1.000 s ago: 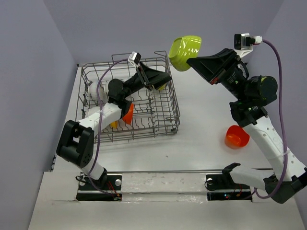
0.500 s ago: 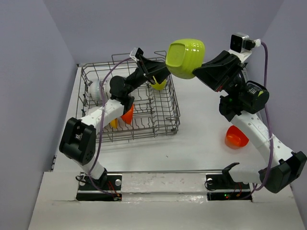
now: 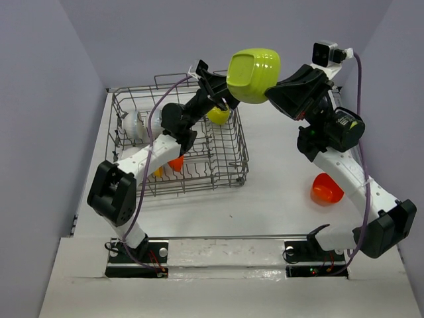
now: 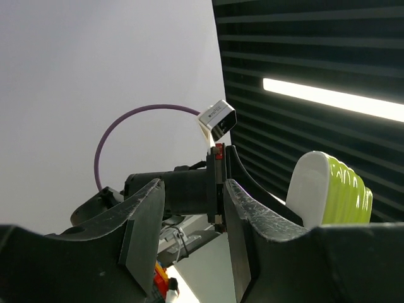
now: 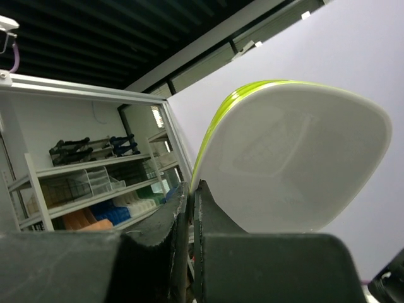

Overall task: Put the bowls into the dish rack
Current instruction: Pass from the right arm to the left

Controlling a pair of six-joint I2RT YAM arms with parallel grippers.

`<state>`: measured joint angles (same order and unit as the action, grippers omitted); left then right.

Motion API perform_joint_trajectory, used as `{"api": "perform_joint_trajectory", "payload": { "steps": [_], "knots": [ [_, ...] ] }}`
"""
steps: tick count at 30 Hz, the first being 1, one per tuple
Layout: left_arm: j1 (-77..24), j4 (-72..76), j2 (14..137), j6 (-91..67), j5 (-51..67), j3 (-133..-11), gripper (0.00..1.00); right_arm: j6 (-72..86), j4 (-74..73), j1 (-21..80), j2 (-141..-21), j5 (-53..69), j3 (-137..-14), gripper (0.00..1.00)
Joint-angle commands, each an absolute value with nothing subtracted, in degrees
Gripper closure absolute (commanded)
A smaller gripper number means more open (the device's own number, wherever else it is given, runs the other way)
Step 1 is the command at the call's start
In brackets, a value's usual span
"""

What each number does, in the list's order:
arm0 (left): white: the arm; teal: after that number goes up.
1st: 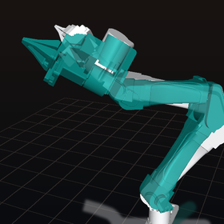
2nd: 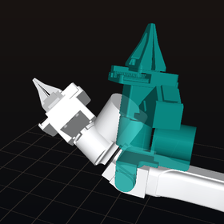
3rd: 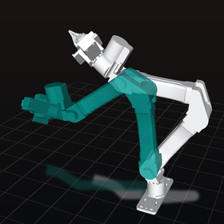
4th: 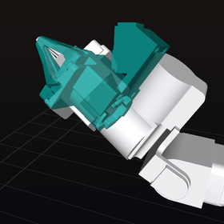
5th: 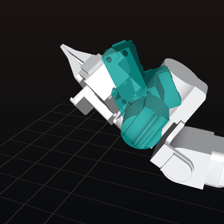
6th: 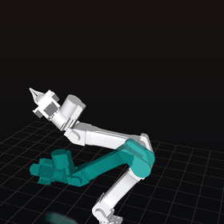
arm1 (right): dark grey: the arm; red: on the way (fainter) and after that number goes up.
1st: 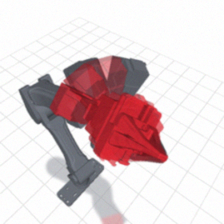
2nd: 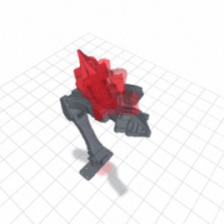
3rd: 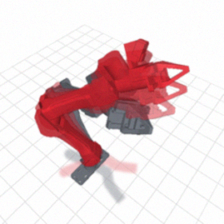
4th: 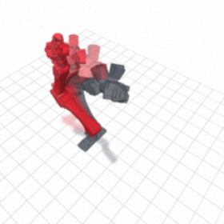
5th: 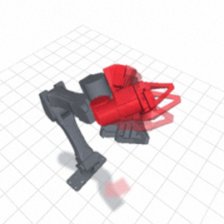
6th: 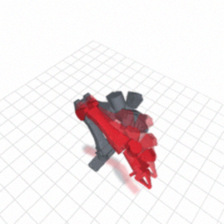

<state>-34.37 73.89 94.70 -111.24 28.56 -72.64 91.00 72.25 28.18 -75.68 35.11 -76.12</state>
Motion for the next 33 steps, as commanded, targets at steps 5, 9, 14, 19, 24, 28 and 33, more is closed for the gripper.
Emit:
{"api": "perform_joint_trajectory", "payload": {
  "steps": [5, 9, 14, 19, 24, 28, 33],
  "knots": [
    [-34.54, 118.92, 87.55, -109.34, 26.10, -73.91, 0.49, 88.68, 80.59, 27.95, -73.56, 31.82, -82.79, 0.99],
    [-34.54, 118.92, 86.22, -109.34, 25.66, -73.66, 0.49, 88.42, 80.77, 27.95, -72.86, 30.15, -81.39, 0.99],
    [-34.80, 118.83, 84.82, -108.63, 25.31, -73.65, 0.49, 88.85, 82.17, 27.95, -72.77, 28.57, -80.42, 0.99],
    [-36.56, 118.65, 84.55, -107.58, 24.96, -75.93, 0.49, 91.05, 84.98, 27.95, -74.79, 26.63, -81.30, 0.99],
    [-38.05, 117.16, 84.29, -106.26, 25.22, -77.78, 0.49, 91.84, 85.96, 27.95, -75.85, 26.11, -81.04, 0.99],
    [-38.93, 116.46, 83.94, -105.47, 25.40, -78.92, 0.50, 92.11, 86.66, 27.95, -76.02, 25.67, -80.16, 0.99],
    [-39.46, 115.58, 82.97, -104.24, 25.66, -79.54, 0.50, 92.55, 87.45, 27.95, -76.38, 25.23, -79.98, 0.99]
  ]
}}
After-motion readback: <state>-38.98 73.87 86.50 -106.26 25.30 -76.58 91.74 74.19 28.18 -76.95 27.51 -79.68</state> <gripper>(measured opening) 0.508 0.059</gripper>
